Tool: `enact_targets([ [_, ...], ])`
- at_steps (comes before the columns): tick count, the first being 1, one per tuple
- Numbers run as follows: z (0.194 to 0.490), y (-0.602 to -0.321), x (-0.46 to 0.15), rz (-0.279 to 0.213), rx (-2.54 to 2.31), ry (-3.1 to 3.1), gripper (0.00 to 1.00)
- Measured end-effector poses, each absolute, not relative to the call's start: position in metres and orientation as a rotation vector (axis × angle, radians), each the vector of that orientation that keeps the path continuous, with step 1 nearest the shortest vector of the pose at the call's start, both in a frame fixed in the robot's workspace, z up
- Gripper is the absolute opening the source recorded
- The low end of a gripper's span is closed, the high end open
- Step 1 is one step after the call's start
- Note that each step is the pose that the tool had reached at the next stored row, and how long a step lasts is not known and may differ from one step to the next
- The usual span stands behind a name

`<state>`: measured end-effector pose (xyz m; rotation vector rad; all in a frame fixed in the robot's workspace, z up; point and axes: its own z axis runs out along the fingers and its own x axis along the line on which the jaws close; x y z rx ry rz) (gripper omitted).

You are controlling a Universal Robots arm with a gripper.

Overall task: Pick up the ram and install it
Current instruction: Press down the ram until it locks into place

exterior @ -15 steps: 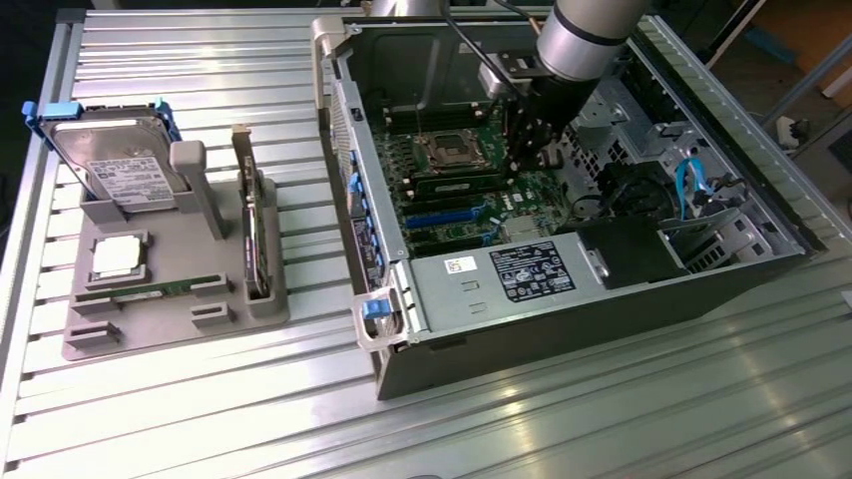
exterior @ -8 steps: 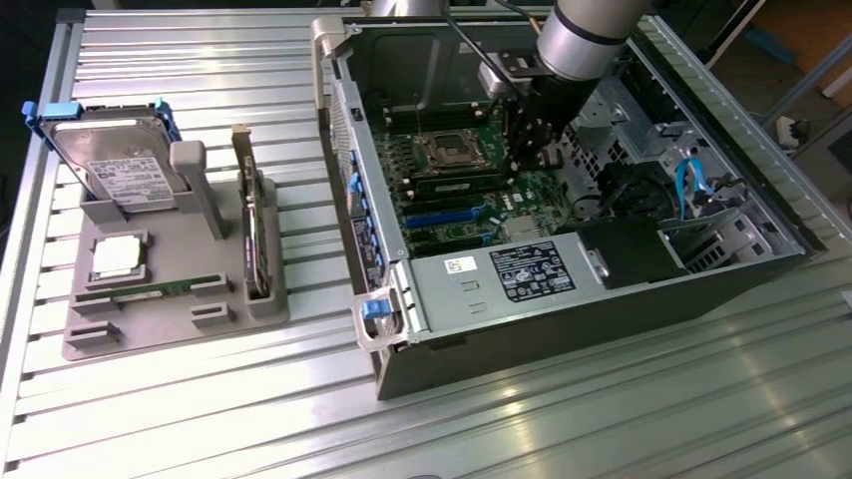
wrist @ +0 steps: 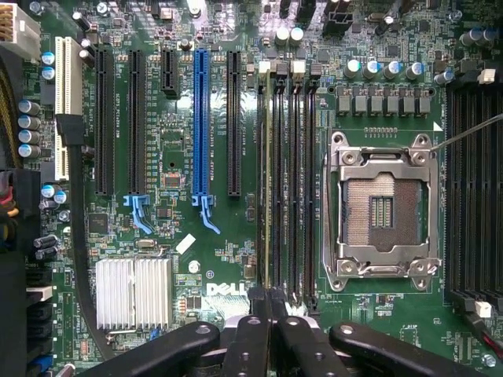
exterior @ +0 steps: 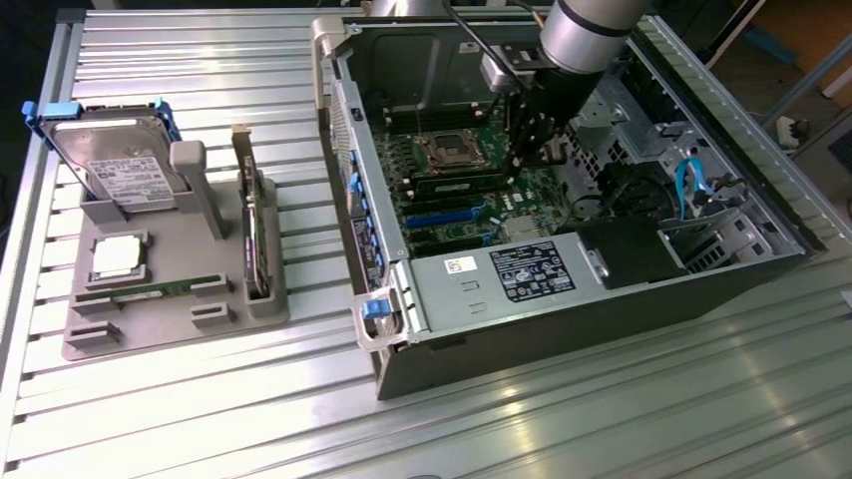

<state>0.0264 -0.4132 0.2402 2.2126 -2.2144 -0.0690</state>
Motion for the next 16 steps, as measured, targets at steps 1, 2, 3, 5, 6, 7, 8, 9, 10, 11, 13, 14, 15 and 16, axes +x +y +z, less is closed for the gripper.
enact_targets([
  [1,0.240,-0.413,0.026,-0.069,2.213,-2.214,0.11],
  [2,0.240,-0.413,0.025,-0.069,2.213,-2.214,0.11],
  [3,0.240,-0.413,0.023,-0.068,2.213,-2.214,0.11],
  [5,0.240,-0.413,0.017,-0.067,2.213,-2.215,0.11],
  [6,0.240,-0.413,0.014,-0.066,2.214,-2.215,0.11],
  [7,0.240,-0.413,0.011,-0.065,2.214,-2.216,0.11],
  [8,0.240,-0.413,0.006,-0.063,2.215,-2.217,0.11],
  [9,0.240,-0.413,0.001,-0.061,2.216,-2.218,0.11],
  [10,0.240,-0.413,-0.002,-0.060,2.217,-2.218,0.11],
  [11,0.240,-0.413,-0.007,-0.058,2.218,-2.219,0.11],
  [13,0.240,-0.413,-0.014,-0.056,2.219,-2.220,0.11],
  [14,0.240,-0.413,-0.017,-0.054,2.220,-2.221,0.11],
  [15,0.240,-0.413,-0.020,-0.053,2.220,-2.222,0.11],
  [16,0.240,-0.413,-0.023,-0.052,2.221,-2.222,0.11],
])
